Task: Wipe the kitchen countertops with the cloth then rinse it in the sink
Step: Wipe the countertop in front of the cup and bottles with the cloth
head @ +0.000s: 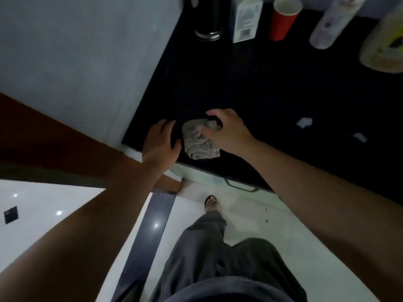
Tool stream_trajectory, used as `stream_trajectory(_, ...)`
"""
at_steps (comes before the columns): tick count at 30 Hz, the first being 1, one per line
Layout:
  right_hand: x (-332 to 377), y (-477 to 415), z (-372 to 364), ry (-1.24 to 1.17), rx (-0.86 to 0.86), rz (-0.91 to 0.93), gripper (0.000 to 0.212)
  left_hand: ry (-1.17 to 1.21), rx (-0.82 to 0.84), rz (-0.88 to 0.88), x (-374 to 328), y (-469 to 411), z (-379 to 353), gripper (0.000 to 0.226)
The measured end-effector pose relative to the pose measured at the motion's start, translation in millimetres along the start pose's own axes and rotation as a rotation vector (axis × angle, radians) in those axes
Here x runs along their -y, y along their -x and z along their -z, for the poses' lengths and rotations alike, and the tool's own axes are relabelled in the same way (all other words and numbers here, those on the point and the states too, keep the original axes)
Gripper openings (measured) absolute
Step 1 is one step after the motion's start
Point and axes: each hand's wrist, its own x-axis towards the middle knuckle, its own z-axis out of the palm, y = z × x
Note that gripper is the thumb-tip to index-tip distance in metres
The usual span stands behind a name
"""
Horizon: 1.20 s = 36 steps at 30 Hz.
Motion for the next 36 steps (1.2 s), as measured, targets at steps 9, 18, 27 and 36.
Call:
stream_trajectory(9,5,-30,-33,0.385,0.13,0.092,0.059,-0.005,-0.08,0.05,6,-5,-19,0.05)
stream_trajectory(18,-4,-97,27,0.44,0.03,0.145,0.051,-0.046,-0.093,0.041,-7,-39,-14,0.051)
stream_trajectory(27,-16,-61,-28,0.605,-0.157,0.121,0.064,-0.063,-0.053,0.073,-6,-59,-22,0.055)
stream_trajectory(36,-11,-143,-7,0.555,-0.293,0.081,0.049,-0.016,-0.099,0.062,-2,-60,-24,0.052)
